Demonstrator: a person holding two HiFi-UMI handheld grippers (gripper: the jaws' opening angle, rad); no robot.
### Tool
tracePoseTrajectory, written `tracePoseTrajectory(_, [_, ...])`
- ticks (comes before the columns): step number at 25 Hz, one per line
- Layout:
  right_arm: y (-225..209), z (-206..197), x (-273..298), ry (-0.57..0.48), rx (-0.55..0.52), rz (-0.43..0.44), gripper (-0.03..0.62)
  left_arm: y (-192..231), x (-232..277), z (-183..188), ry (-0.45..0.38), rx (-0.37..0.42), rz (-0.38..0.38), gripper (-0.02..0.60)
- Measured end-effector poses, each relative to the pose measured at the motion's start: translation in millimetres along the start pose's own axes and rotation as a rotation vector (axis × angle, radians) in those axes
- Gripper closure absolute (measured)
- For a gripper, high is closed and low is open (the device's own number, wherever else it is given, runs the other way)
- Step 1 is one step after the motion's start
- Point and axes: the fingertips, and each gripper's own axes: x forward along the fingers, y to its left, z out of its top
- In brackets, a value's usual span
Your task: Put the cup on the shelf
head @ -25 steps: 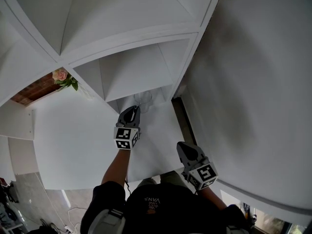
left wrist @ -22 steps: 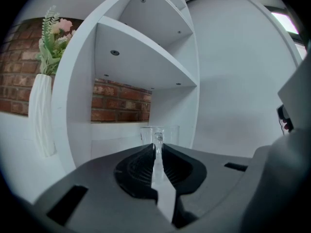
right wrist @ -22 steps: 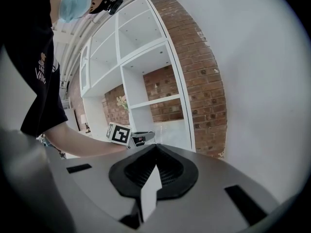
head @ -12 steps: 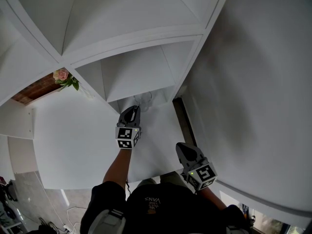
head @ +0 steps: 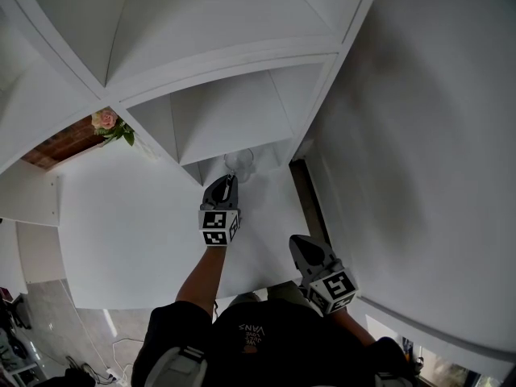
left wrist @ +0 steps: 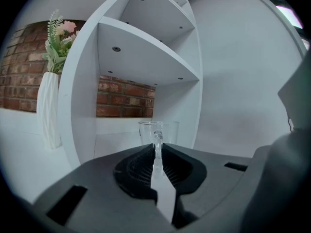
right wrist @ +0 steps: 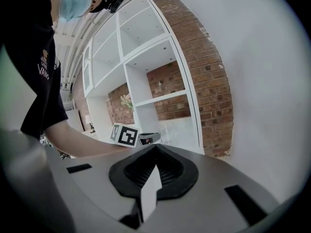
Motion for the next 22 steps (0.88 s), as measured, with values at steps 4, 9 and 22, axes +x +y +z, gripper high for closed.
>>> tracePoseTrajectory(4, [1.3,-1.7,-0.3,-0.001,0.003,0.005,0.594,-2.2,0.2,-3.4,0.008,0.0,0.0,0.551])
tracePoseTrajectory(9, [-0.2,-4.2,-2.0,0.005,0.009,0.003,0.594,-5.3,1.8,-7.9,0.011,-0.016,0.013,0.551])
tracePoseTrajectory(22, [-10.7,-1.8,-6.6,-0.01,0.026,-0.007,0.594,-12.9,34.2,-12.2,0.057,-0.024,0.029,0.551])
